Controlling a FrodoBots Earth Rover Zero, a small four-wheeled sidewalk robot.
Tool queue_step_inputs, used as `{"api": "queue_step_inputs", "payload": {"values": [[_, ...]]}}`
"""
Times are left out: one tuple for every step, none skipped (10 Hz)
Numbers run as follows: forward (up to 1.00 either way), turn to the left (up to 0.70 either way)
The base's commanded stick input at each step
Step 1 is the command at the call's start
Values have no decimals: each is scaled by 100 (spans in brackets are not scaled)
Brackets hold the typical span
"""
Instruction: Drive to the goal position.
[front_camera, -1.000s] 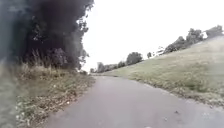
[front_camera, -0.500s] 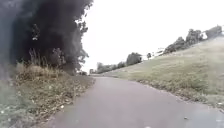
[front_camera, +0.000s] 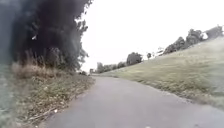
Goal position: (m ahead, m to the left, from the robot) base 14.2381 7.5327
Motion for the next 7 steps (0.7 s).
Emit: {"api": "queue_step_inputs", "payload": {"values": [[45, 0], [45, 0], [45, 0], [45, 0], [45, 0], [45, 0], [45, 0]]}}
